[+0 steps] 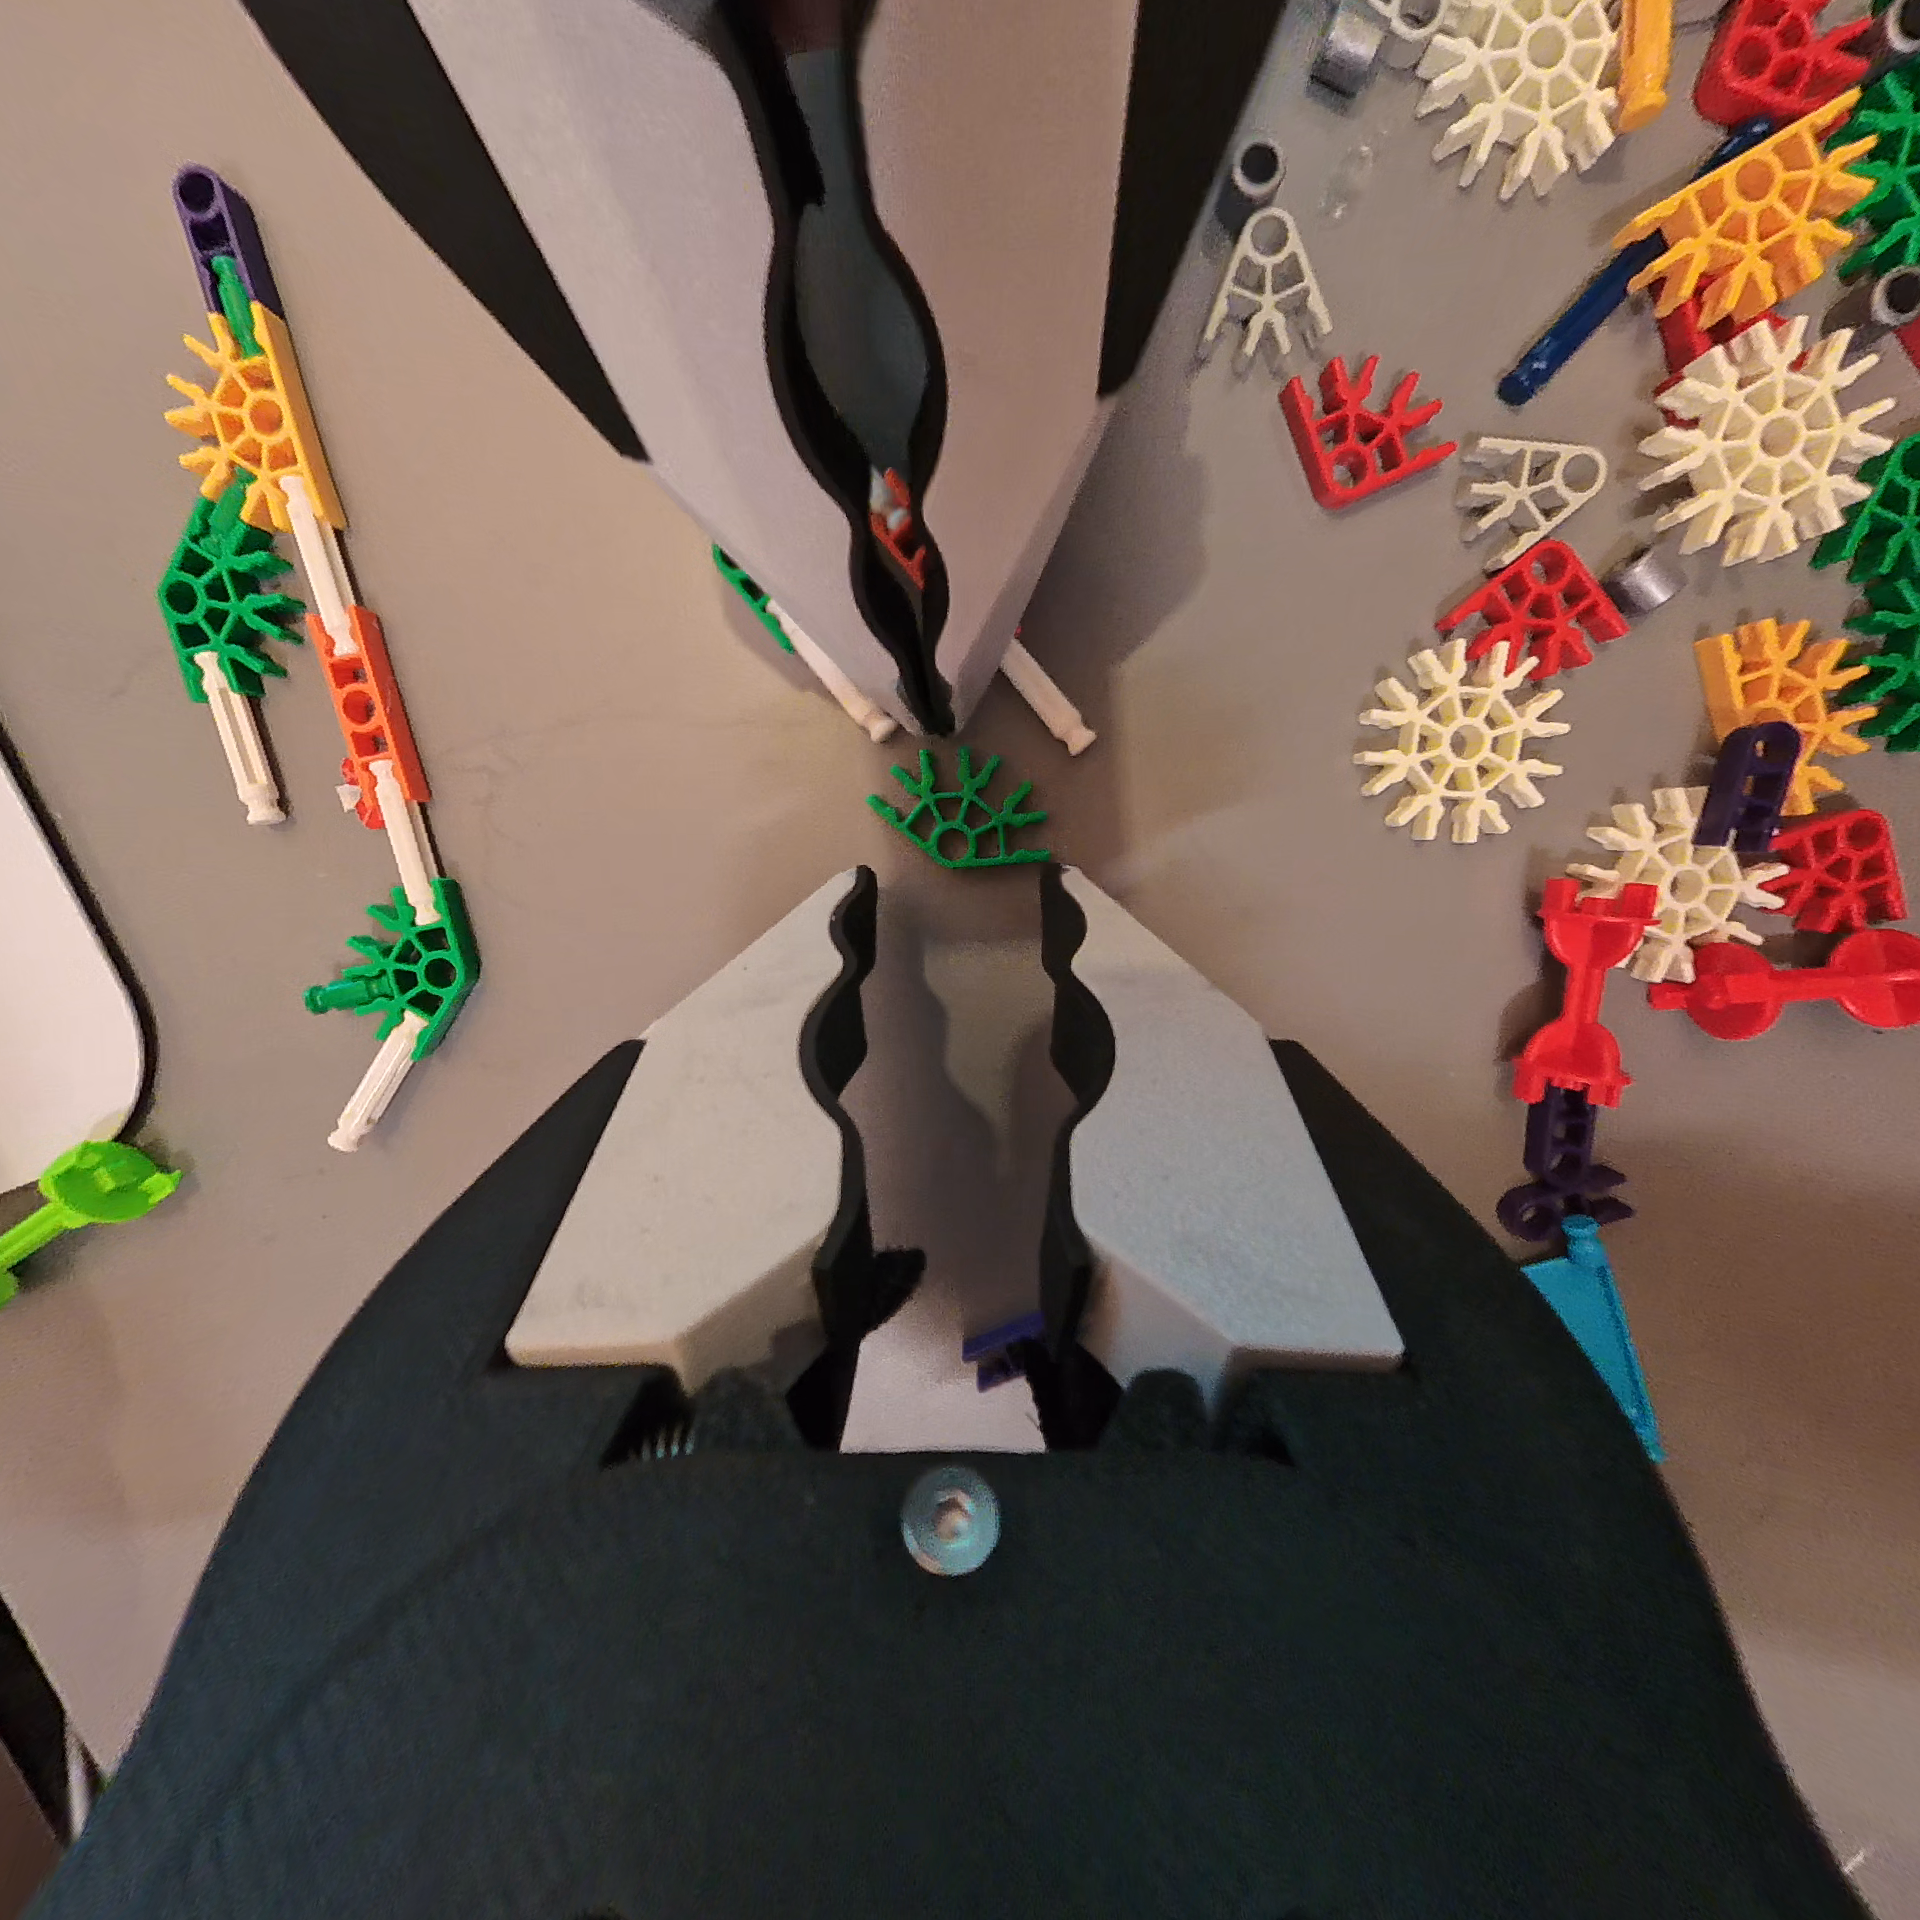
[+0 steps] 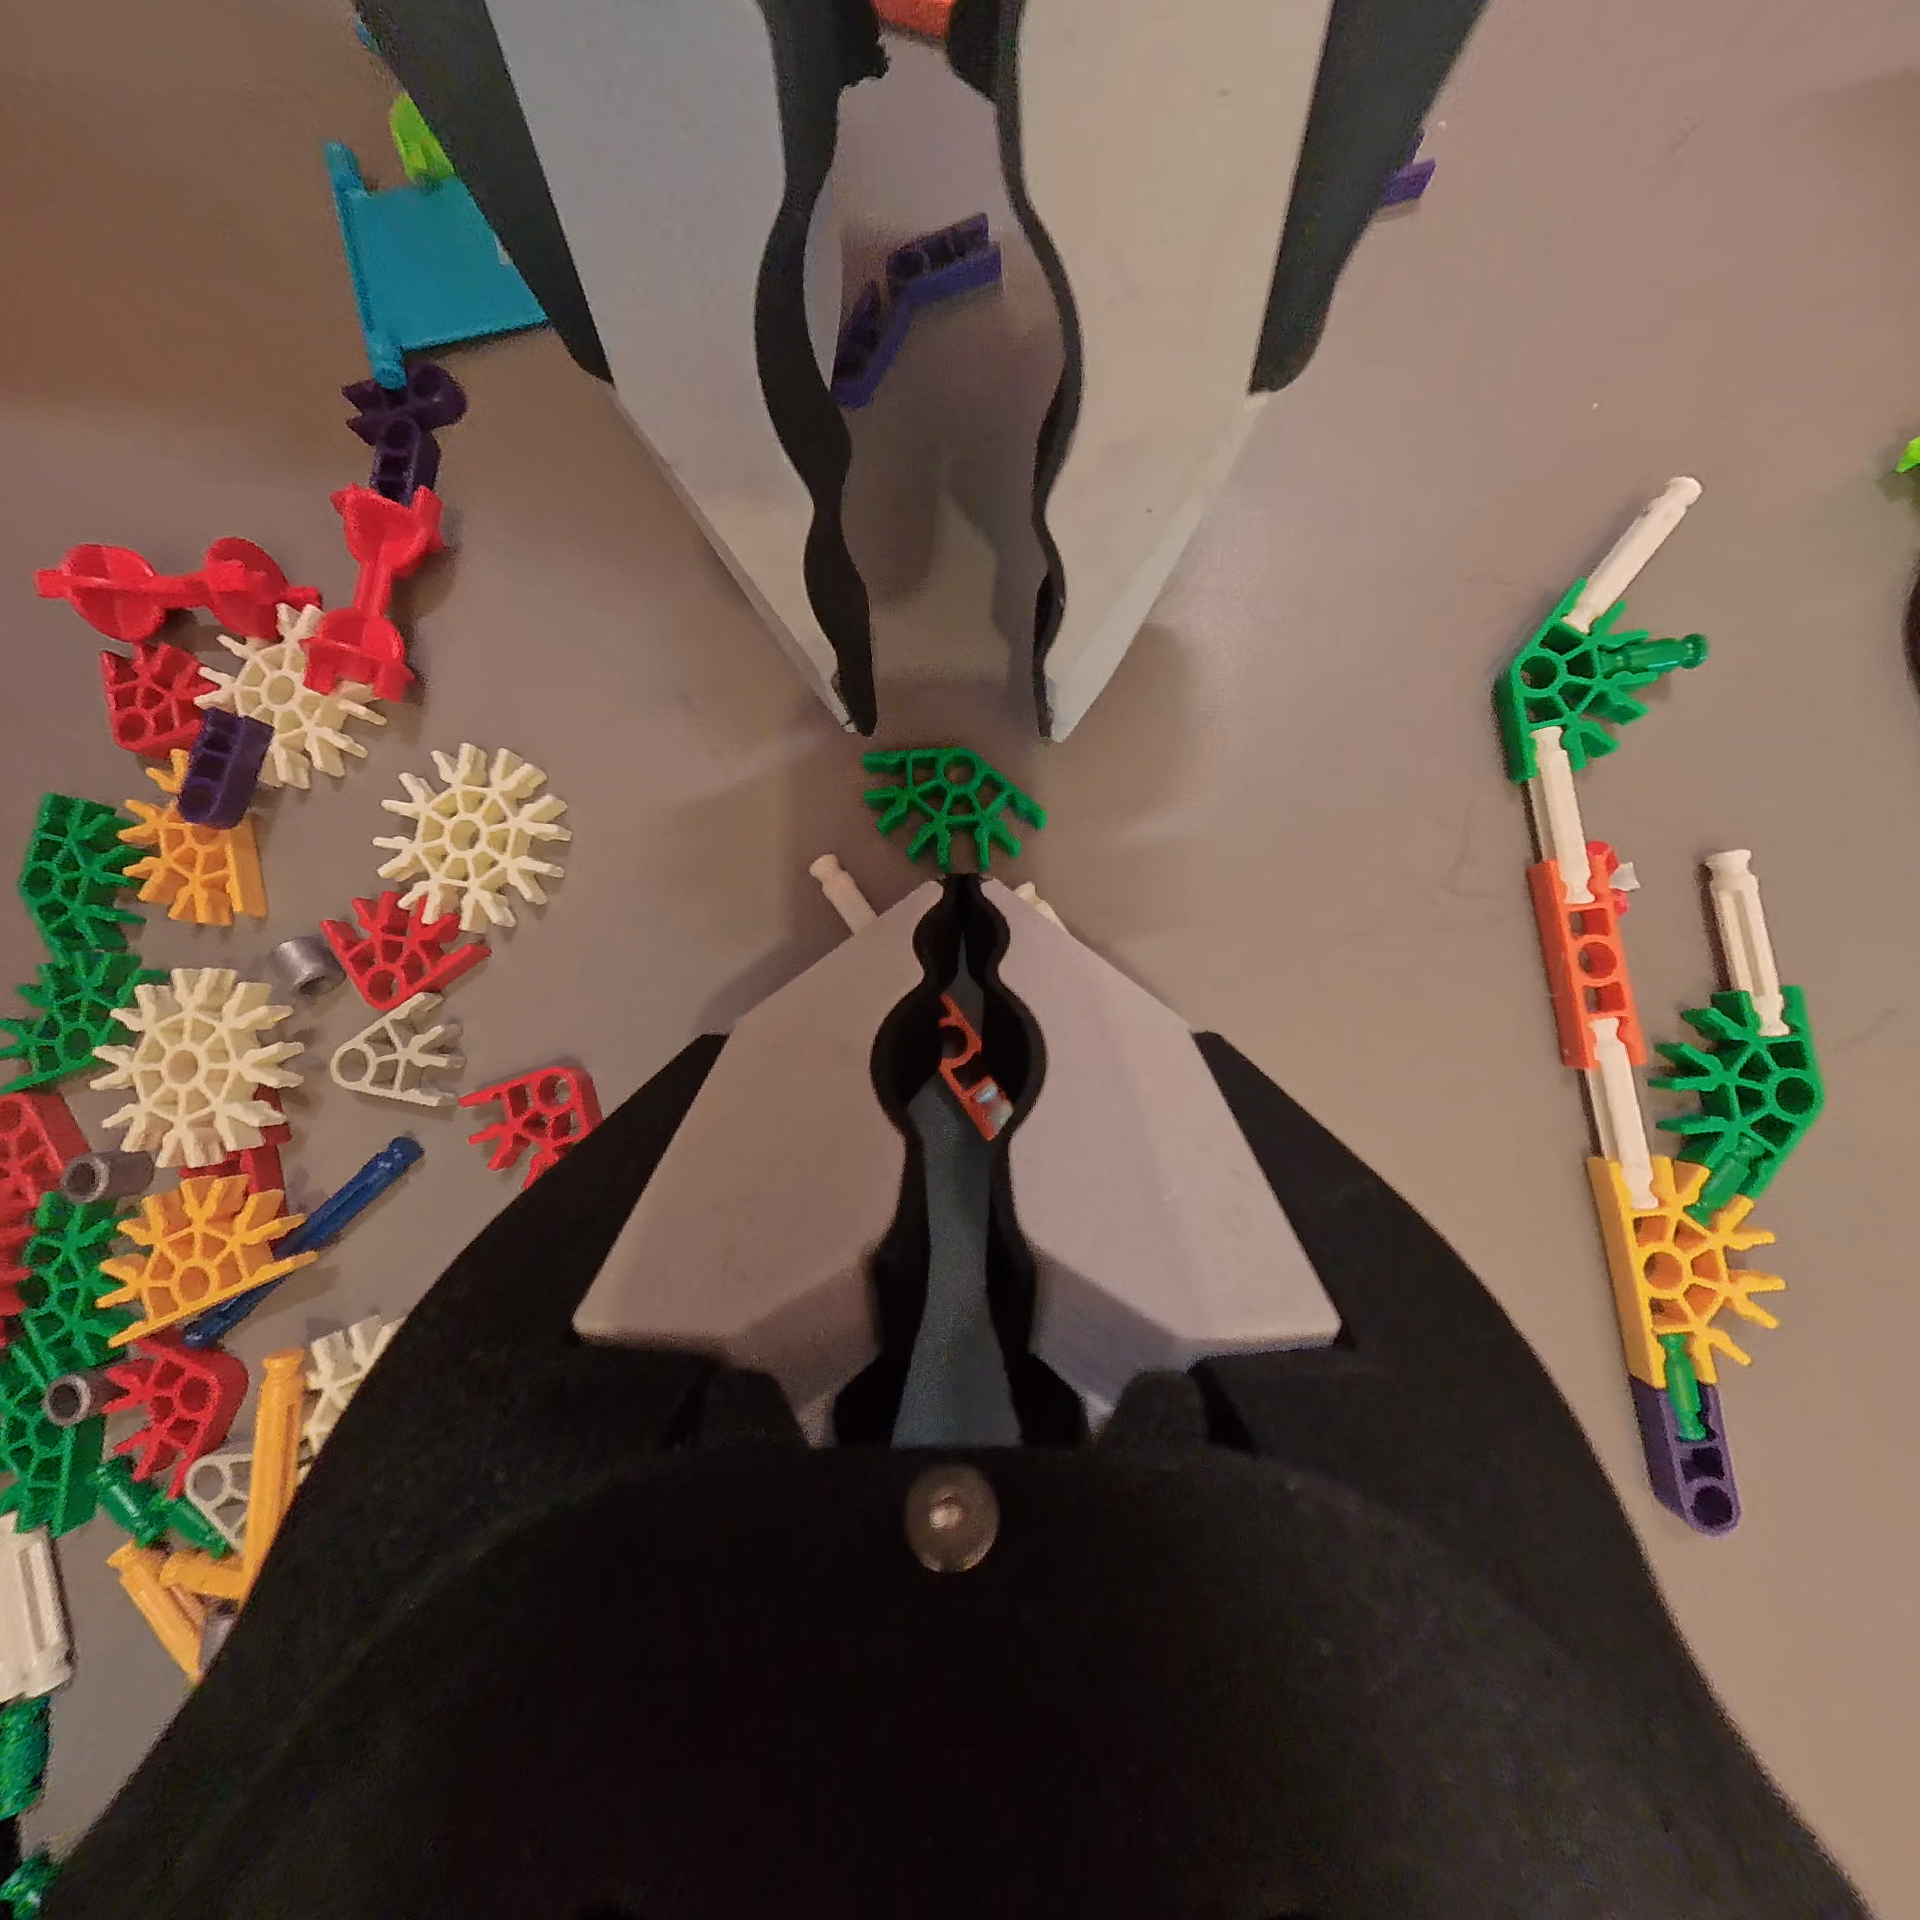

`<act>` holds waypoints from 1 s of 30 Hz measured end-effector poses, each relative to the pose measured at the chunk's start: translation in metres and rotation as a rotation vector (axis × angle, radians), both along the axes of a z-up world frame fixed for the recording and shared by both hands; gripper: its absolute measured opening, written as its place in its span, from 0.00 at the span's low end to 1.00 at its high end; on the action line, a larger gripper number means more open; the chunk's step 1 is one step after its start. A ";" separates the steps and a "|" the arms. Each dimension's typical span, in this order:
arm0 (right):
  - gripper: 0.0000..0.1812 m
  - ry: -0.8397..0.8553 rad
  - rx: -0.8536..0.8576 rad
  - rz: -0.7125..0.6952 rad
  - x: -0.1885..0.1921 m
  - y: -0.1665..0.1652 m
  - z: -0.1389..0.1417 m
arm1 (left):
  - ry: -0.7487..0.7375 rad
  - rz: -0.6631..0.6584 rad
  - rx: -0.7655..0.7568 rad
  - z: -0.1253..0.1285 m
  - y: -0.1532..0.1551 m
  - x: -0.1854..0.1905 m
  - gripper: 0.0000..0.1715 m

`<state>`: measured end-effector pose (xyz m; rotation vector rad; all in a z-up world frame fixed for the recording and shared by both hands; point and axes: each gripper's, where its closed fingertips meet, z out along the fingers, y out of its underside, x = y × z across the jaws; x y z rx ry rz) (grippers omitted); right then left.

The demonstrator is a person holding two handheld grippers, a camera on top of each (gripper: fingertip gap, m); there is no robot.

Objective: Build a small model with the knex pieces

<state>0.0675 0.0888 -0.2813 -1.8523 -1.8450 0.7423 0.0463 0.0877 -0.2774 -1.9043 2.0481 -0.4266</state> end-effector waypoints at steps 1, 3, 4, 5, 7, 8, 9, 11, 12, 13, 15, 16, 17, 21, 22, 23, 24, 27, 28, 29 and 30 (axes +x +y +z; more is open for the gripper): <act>0.00 0.010 -0.006 -0.002 0.001 0.000 0.004 | 0.001 -0.007 0.012 0.001 -0.001 0.000 0.17; 0.00 0.021 -0.008 0.000 0.005 0.000 0.011 | 0.015 -0.042 0.055 0.001 0.001 0.002 0.18; 0.00 0.019 -0.009 0.006 0.008 -0.001 0.013 | 0.025 -0.067 0.081 0.000 0.004 0.002 0.20; 0.01 0.014 -0.012 0.014 0.010 -0.002 0.014 | 0.044 -0.097 0.086 -0.001 0.003 0.002 0.21; 0.04 -0.011 0.002 0.033 0.016 -0.004 0.011 | 0.079 -0.157 0.100 -0.002 0.005 0.003 0.22; 0.04 -0.024 0.016 0.047 0.018 -0.004 0.008 | 0.095 -0.193 0.103 -0.002 0.006 0.004 0.23; 0.05 -0.034 0.028 0.059 0.020 -0.005 0.005 | 0.104 -0.210 0.094 -0.002 0.007 0.005 0.23; 0.05 -0.044 0.030 0.072 0.020 -0.008 -0.001 | 0.095 -0.242 0.078 -0.002 0.007 0.011 0.20; 0.05 -0.032 0.025 0.073 0.019 -0.009 -0.001 | 0.089 -0.249 0.060 -0.003 0.004 0.013 0.18; 0.05 -0.025 0.019 0.066 0.019 -0.009 -0.001 | 0.087 -0.238 0.039 -0.005 0.002 0.014 0.17; 0.04 -0.020 0.017 0.042 0.022 -0.006 -0.001 | 0.082 -0.194 0.029 -0.007 0.001 0.016 0.17; 0.04 -0.018 0.017 0.030 0.023 -0.005 -0.001 | 0.073 -0.154 0.027 -0.007 0.001 0.017 0.16; 0.04 -0.016 0.016 0.019 0.025 -0.004 -0.001 | 0.059 -0.112 0.026 -0.007 0.001 0.018 0.15; 0.03 -0.023 -0.028 -0.046 0.032 0.000 -0.001 | 0.017 0.151 0.010 -0.007 0.004 0.018 0.14; 0.03 -0.021 -0.042 -0.076 0.033 0.002 0.000 | 0.004 0.267 0.008 -0.007 0.007 0.016 0.14; 0.00 -0.015 -0.054 -0.099 0.035 0.004 0.001 | -0.020 0.389 -0.011 -0.007 0.008 0.014 0.14; 0.00 -0.014 -0.061 -0.113 0.037 0.005 0.001 | -0.049 0.516 -0.035 -0.007 0.008 0.012 0.14; 0.00 0.003 -0.076 -0.123 0.039 0.000 0.002 | -0.153 0.701 -0.181 -0.003 -0.012 0.015 0.18; 0.00 0.003 -0.069 -0.114 0.039 -0.002 0.003 | -0.167 0.712 -0.198 -0.002 -0.018 0.013 0.21; 0.00 0.008 -0.059 -0.096 0.038 -0.006 0.005 | -0.168 0.689 -0.198 -0.001 -0.023 0.011 0.22; 0.00 0.015 -0.053 -0.071 0.036 -0.010 0.007 | -0.144 0.685 -0.148 0.000 -0.019 0.004 0.23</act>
